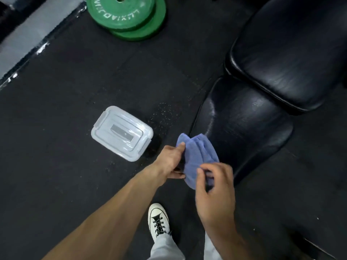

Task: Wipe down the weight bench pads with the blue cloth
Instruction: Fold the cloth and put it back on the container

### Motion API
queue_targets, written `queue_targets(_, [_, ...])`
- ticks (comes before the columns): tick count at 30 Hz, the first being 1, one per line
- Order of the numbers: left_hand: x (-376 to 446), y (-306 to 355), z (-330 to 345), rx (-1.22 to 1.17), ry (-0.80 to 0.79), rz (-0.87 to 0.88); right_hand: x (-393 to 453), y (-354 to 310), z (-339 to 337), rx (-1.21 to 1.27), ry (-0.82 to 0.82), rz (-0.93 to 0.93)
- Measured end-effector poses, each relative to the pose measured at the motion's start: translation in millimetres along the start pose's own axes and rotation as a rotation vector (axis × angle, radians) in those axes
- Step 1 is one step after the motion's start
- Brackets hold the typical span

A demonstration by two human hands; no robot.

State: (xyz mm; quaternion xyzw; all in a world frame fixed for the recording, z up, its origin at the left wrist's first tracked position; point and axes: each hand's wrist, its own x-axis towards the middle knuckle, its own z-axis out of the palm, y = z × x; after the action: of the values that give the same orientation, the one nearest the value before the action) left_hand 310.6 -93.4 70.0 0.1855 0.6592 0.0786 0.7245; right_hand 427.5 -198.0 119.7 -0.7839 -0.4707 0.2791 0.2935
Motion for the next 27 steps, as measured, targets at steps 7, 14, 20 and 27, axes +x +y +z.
queue_targets(7, [-4.8,12.0,15.0,-0.120,-0.025,-0.099,-5.8,-11.2,2.9,1.201,0.014,1.454])
queue_targets(14, [0.1,22.2,33.7,-0.037,0.097,-0.130,38.6,-6.3,18.8,1.647,0.149,1.429])
queue_targets(20, [-1.8,18.7,42.2,-0.026,0.143,-0.029,33.4,2.2,21.3,1.790,0.233,1.424])
queue_targets(27, [-22.3,0.3,66.3,-0.262,0.262,0.002,35.8,22.9,-5.0,1.663,0.221,1.597])
